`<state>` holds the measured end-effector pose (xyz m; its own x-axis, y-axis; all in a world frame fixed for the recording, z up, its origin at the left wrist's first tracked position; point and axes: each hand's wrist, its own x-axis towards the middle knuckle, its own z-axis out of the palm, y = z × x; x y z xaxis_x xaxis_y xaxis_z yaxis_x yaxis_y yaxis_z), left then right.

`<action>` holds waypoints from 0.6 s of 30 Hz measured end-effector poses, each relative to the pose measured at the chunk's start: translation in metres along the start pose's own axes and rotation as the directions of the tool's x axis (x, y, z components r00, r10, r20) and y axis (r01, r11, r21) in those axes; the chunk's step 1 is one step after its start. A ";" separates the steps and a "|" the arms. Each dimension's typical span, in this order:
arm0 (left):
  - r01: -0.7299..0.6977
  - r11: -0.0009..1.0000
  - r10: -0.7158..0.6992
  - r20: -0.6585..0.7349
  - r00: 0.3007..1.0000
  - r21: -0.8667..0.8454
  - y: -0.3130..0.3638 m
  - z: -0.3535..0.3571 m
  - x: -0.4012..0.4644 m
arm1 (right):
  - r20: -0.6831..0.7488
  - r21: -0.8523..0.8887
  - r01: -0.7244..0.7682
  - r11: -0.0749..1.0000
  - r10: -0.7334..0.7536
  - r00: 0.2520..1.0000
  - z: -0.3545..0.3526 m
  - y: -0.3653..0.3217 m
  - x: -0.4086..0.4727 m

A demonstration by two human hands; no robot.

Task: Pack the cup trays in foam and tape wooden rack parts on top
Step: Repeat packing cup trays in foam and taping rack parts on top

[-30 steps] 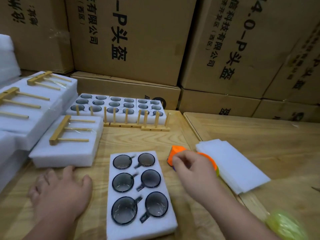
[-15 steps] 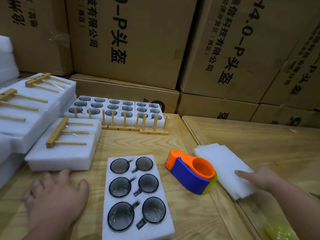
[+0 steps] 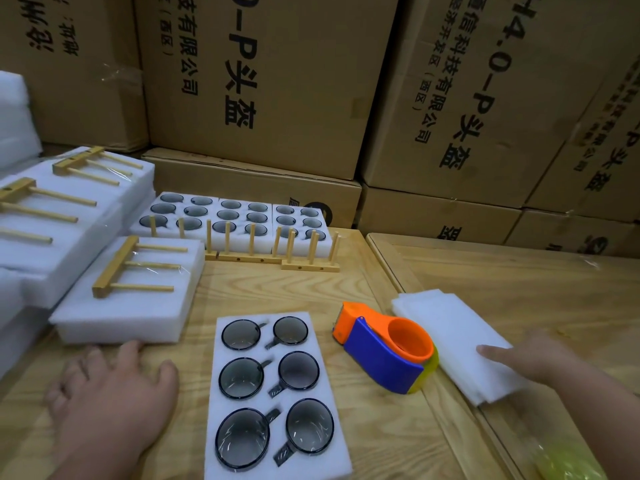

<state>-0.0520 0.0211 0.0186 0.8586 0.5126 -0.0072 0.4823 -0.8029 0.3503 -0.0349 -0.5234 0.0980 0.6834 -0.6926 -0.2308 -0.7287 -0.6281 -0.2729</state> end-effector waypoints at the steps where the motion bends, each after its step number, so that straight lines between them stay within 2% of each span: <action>1: -0.004 1.000 0.004 -0.006 1.000 0.001 0.000 0.000 0.000 | 0.060 0.019 -0.037 0.999 0.036 0.998 0.000 0.001 -0.001; 3: -0.007 1.000 0.007 -0.015 1.000 0.003 0.000 0.000 -0.001 | 0.151 0.023 -0.081 0.996 0.077 0.986 -0.002 0.005 -0.003; 4: -0.007 1.000 0.007 -0.018 1.000 0.005 0.000 0.001 -0.001 | 0.148 0.010 -0.082 0.997 0.080 0.986 -0.005 0.007 -0.003; 9: -0.002 1.000 0.002 -0.024 1.000 0.010 0.000 0.002 -0.001 | -0.017 -0.071 -0.056 0.996 0.054 0.998 -0.024 0.013 -0.007; 12: 0.001 1.000 -0.001 -0.021 1.000 0.011 0.000 0.001 -0.001 | -0.148 0.076 -0.026 0.997 0.037 0.988 -0.040 0.009 -0.011; 14: 0.003 1.000 -0.002 -0.019 1.000 0.017 0.001 0.001 -0.001 | -0.214 0.215 0.046 0.975 0.001 0.977 -0.055 0.003 -0.019; 18: -0.002 1.000 0.002 -0.029 1.000 0.027 0.001 0.000 -0.004 | -0.332 0.489 0.270 0.830 -0.109 0.937 -0.084 -0.016 -0.046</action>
<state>-0.0551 0.0179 0.0195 0.8543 0.5194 0.0209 0.4855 -0.8116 0.3250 -0.0586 -0.5109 0.1911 0.7048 -0.6985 0.1240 -0.3986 -0.5345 -0.7453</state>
